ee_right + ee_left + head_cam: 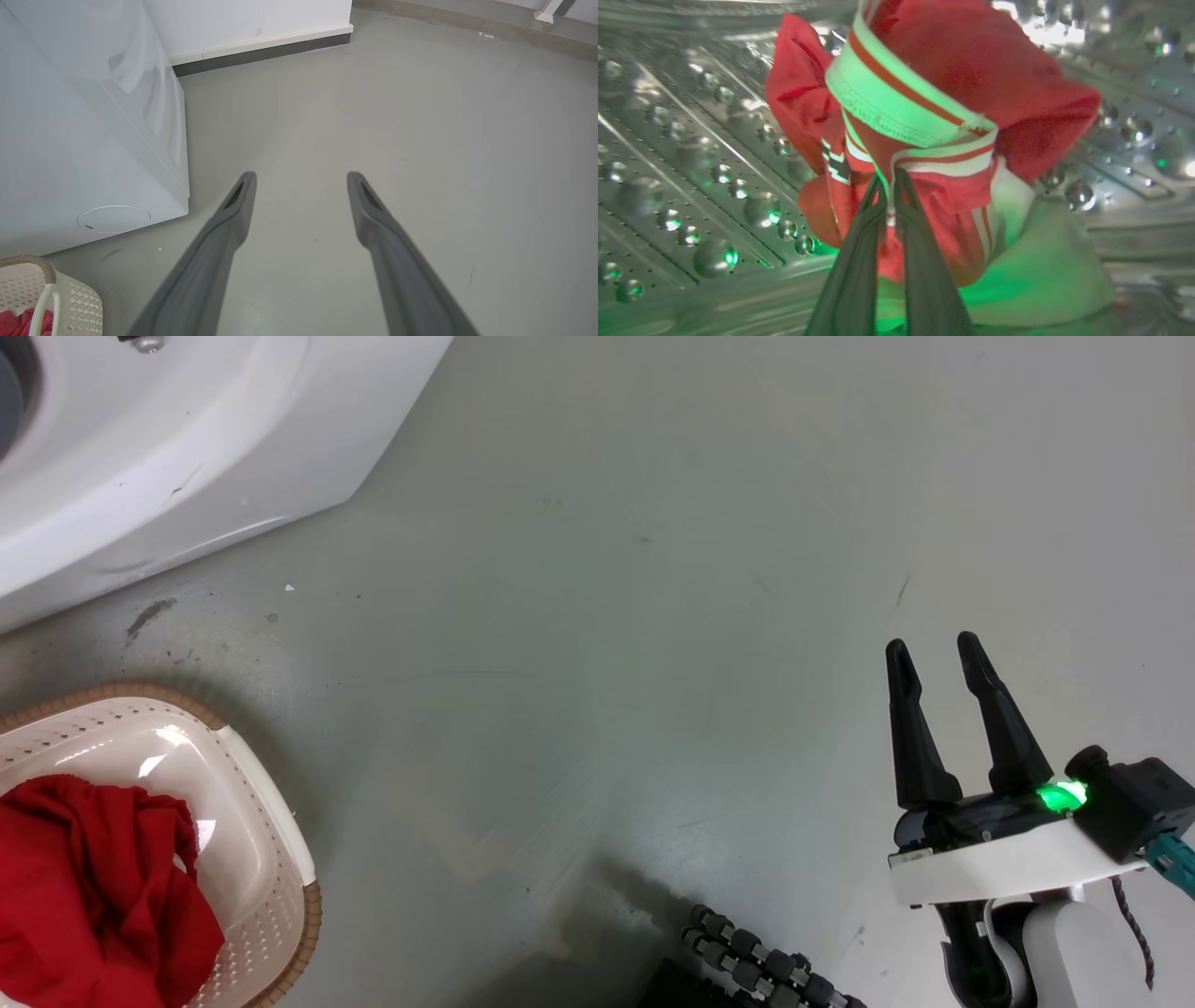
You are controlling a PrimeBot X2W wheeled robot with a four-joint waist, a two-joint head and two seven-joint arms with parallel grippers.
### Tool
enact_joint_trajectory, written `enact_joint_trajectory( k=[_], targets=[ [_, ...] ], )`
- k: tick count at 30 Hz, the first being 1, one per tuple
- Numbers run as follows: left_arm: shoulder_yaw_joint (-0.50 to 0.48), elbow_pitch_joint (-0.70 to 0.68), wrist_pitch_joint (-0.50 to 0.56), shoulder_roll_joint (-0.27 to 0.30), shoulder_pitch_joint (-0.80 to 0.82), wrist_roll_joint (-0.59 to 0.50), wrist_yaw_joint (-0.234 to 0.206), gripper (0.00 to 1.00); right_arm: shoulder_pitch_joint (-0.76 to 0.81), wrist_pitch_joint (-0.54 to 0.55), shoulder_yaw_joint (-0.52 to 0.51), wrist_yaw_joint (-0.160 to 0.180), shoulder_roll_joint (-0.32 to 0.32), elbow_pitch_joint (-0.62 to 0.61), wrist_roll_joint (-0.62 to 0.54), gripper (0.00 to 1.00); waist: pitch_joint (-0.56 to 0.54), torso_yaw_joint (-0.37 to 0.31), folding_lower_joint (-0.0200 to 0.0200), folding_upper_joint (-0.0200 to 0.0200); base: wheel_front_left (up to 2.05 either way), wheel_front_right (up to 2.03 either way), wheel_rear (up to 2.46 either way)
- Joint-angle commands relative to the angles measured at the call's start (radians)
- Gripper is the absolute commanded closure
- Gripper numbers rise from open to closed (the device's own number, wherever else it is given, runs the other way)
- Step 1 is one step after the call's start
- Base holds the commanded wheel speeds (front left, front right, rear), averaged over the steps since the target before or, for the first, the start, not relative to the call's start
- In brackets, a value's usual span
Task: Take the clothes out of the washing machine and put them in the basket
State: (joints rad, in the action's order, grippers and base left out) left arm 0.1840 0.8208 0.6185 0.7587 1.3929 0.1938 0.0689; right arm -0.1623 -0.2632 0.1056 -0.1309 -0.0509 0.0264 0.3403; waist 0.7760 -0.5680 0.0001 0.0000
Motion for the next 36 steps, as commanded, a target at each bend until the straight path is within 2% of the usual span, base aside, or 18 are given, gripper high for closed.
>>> enact_joint_trajectory(
  k=[1, 8, 12, 22, 31, 36],
  targets=[
    [-0.005, 0.001, -0.032, 0.006, 0.005, -0.004, -0.014, 1.00, -0.016, -0.002, 0.003, 0.000, 0.001, 0.000, 0.006, 0.00, -0.003, -0.001, -0.0001, 0.0000, 0.00, 0.00, 0.00],
    [-0.029, 0.038, -0.249, 0.006, -0.019, 0.014, -0.053, 1.00, -0.049, -0.002, 0.021, 0.000, 0.001, 0.008, 0.012, 0.00, -0.031, -0.008, -0.0001, 0.0000, 0.00, 0.00, 0.00],
    [-0.031, 0.052, -0.361, 0.006, -0.074, 0.020, -0.043, 1.00, -0.062, -0.002, 0.023, 0.000, 0.001, 0.018, 0.010, 0.00, -0.059, -0.006, -0.0001, 0.0000, 0.00, 0.00, 0.00],
    [-0.086, 0.066, -0.590, -0.051, -0.262, 0.101, -0.066, 1.00, -0.051, -0.002, -0.010, 0.000, 0.001, 0.040, -0.022, 0.00, -0.173, 0.042, -0.0001, 0.0000, 0.00, 0.00, 0.00],
    [-0.119, 0.022, -0.792, -0.148, -0.457, 0.162, -0.092, 1.00, -0.016, -0.002, -0.054, 0.000, 0.001, 0.063, -0.066, 0.00, -0.327, 0.112, -0.0001, 0.0000, 0.00, 0.00, 0.00],
    [-0.139, -0.059, -0.846, -0.207, -0.581, 0.194, -0.115, 1.00, 0.008, -0.002, -0.076, 0.000, 0.001, 0.072, -0.101, 0.00, -0.412, 0.158, -0.0001, 0.0000, 0.00, 0.00, 0.00]
  ],
)
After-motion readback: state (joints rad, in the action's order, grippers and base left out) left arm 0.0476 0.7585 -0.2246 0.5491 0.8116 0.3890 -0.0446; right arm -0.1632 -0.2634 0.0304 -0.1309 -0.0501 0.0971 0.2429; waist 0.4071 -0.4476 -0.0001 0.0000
